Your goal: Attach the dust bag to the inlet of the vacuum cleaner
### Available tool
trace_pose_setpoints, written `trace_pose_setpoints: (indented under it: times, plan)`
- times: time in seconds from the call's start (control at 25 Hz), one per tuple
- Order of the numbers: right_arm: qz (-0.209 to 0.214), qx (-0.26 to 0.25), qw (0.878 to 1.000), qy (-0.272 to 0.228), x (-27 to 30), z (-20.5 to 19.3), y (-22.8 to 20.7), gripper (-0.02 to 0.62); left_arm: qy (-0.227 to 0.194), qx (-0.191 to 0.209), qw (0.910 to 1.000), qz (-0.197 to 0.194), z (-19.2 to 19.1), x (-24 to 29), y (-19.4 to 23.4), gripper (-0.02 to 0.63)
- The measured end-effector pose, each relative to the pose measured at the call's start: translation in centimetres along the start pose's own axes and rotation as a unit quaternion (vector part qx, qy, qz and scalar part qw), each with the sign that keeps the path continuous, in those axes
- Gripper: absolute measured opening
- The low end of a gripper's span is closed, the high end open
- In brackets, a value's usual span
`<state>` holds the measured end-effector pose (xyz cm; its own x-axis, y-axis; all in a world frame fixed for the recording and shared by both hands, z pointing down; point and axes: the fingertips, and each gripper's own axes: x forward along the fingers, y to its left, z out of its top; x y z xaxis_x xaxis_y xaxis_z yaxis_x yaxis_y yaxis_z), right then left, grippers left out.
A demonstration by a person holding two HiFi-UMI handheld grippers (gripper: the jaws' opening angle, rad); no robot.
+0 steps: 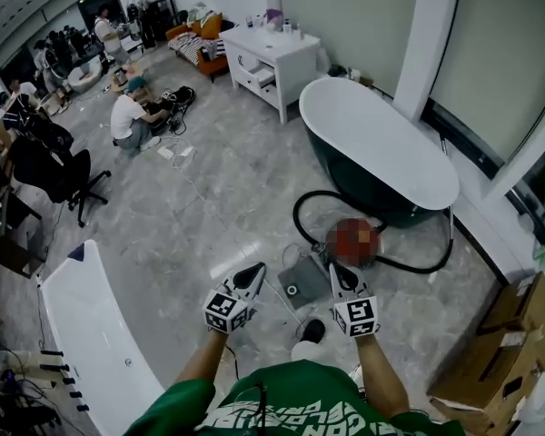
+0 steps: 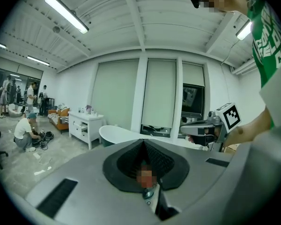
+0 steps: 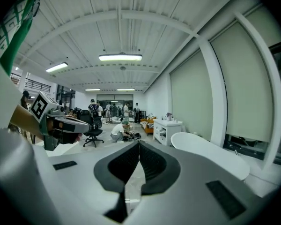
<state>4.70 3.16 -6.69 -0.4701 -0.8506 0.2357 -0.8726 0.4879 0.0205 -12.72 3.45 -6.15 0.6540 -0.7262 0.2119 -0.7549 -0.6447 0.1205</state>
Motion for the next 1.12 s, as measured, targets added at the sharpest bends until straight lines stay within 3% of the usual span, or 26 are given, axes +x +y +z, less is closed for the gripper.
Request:
trace_pose_setpoints:
  times: [0.24, 0.44, 0.88, 1.12]
  plan:
    - [-0.004, 0.025, 1.0, 0.008, 3.5, -0.7, -5.4, 0.008, 0.023, 0.016, 0.9995, -0.012, 0.5, 6.6, 0.9, 0.003]
    - [0.01, 0.033, 0.999, 0.022, 6.4, -1.4, -7.3, 0.008, 0.036, 0.012, 0.9992, -0.01, 0.1, 9.9, 1.9, 0.003]
    - [0.044, 0.025, 0.996, 0.071, 10.9, -3.5, -6.9, 0.008, 0.047, -0.015, 0.9988, 0.003, -2.1, 11.1, 4.6, 0.003]
    - [0.049, 0.008, 0.996, 0.075, 13.1, -3.0, -4.1, 0.008, 0.039, -0.036, 0.9985, -0.013, -3.0, 10.2, 7.1, 0.003]
